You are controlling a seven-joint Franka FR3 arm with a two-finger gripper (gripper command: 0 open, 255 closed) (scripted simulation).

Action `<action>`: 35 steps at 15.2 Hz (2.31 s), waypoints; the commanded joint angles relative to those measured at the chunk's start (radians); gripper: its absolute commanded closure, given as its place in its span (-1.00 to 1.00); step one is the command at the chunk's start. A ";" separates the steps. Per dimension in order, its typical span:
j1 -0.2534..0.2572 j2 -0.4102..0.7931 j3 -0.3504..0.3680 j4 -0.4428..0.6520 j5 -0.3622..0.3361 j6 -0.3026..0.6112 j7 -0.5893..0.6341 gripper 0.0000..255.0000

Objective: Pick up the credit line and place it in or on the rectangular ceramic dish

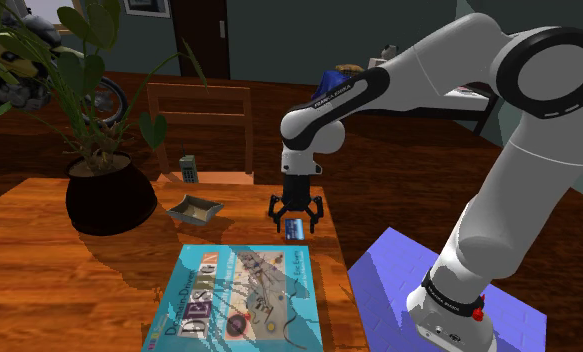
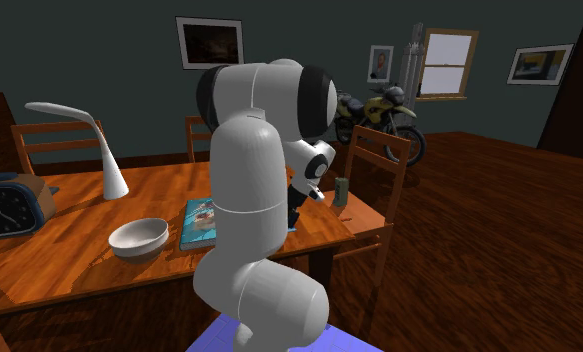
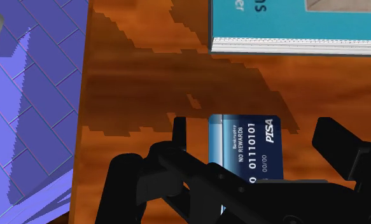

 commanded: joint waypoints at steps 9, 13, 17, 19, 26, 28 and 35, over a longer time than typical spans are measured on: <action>0.000 0.000 0.000 0.000 0.000 0.001 0.000 1.00; -0.001 -0.009 -0.001 0.004 -0.001 -0.012 0.005 1.00; -0.003 -0.044 -0.004 0.023 -0.007 -0.062 0.025 1.00; -0.005 -0.059 -0.005 0.034 -0.010 -0.088 0.034 1.00; -0.009 -0.108 -0.012 0.078 -0.017 -0.175 0.068 1.00; -0.010 -0.120 -0.014 0.093 -0.019 -0.200 0.078 1.00; -0.013 -0.155 -0.021 0.149 -0.025 -0.285 0.111 1.00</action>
